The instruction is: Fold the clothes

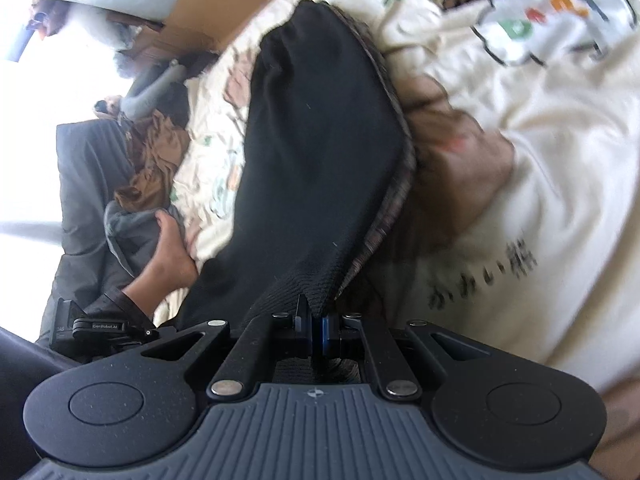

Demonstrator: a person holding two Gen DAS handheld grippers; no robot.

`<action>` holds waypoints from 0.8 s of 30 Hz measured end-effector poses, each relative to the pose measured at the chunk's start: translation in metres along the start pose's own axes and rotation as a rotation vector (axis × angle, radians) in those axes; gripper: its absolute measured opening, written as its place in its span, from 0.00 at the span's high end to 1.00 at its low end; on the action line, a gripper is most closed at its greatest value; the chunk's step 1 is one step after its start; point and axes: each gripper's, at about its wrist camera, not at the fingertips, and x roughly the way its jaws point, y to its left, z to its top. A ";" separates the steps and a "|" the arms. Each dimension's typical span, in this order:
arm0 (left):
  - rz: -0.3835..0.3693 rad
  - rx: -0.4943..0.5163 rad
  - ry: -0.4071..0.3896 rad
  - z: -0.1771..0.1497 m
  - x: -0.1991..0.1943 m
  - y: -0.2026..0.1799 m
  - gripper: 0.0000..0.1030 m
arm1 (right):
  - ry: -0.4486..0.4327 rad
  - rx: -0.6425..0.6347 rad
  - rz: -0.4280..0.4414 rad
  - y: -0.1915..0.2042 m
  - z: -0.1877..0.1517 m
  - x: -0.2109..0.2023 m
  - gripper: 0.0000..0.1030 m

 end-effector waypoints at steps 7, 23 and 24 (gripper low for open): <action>-0.067 0.035 -0.065 0.021 -0.015 -0.025 0.93 | -0.057 -0.019 0.035 0.010 0.020 -0.003 0.98; -0.141 0.114 -0.182 0.085 -0.018 -0.068 0.93 | -0.182 -0.043 0.045 0.028 0.071 0.002 0.98; -0.145 0.117 -0.190 0.088 -0.016 -0.070 0.93 | -0.194 -0.042 0.047 0.029 0.075 0.003 0.98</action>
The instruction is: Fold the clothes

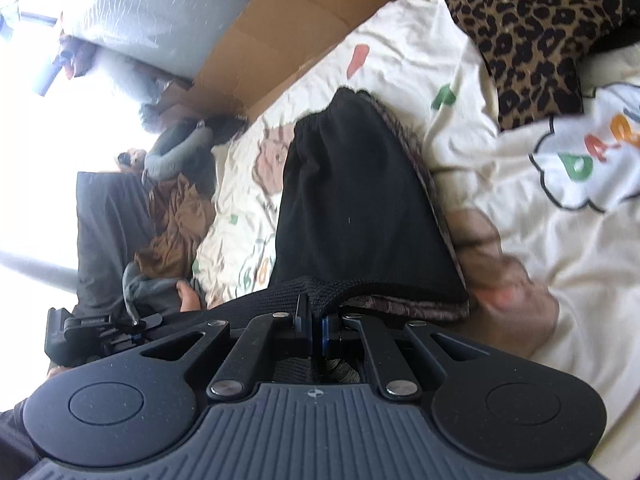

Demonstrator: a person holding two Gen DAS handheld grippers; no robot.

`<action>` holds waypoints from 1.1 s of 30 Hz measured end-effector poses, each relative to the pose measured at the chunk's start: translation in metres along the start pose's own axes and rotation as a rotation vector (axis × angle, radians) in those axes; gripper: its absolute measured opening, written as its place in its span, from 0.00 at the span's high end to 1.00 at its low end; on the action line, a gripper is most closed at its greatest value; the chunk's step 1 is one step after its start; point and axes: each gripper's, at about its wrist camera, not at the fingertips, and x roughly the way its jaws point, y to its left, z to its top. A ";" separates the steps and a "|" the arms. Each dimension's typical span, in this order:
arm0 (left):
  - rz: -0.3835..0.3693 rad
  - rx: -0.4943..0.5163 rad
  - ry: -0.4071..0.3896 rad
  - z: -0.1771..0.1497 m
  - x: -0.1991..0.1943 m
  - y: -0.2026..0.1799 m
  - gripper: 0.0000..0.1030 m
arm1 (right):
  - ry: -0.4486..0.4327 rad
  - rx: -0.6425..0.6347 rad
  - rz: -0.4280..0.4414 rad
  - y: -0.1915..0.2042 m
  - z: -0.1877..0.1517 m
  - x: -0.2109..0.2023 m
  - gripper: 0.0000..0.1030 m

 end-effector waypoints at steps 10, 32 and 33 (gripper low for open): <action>-0.043 -0.004 -0.051 0.047 0.033 -0.011 0.93 | -0.066 0.043 -0.011 0.002 0.038 0.023 0.98; -0.024 0.081 -0.091 0.110 0.084 -0.034 0.93 | -0.070 0.076 -0.107 0.006 0.110 0.072 0.98; -0.025 0.085 -0.094 0.112 0.086 -0.036 0.93 | -0.072 0.073 -0.110 0.007 0.113 0.073 0.98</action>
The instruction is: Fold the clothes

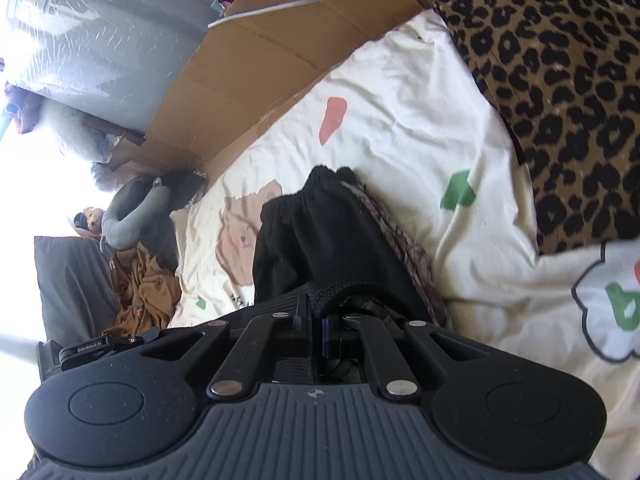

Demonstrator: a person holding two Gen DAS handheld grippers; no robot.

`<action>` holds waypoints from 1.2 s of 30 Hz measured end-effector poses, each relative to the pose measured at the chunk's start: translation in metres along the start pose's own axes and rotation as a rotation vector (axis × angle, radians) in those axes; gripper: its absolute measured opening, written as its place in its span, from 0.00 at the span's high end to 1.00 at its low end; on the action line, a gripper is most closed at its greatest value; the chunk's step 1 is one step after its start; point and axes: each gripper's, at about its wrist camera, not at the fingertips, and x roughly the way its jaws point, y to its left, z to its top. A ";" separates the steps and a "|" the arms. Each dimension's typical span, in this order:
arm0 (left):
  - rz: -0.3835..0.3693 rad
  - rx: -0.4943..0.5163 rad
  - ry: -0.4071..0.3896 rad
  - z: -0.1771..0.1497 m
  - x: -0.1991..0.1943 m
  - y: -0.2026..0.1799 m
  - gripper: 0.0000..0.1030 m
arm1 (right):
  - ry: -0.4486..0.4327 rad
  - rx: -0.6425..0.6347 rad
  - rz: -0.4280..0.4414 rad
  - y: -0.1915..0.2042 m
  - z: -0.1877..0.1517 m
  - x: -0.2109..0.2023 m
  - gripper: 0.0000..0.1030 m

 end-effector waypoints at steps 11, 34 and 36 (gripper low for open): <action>0.006 -0.001 0.004 0.032 0.039 -0.016 0.93 | -0.044 0.038 -0.037 -0.008 0.024 0.021 0.97; 0.007 -0.092 -0.037 0.070 0.108 -0.007 0.83 | -0.223 0.236 0.062 -0.049 0.046 0.048 0.50; 0.010 -0.093 -0.050 0.076 0.107 -0.009 0.75 | -0.236 0.234 0.055 -0.049 0.050 0.046 0.50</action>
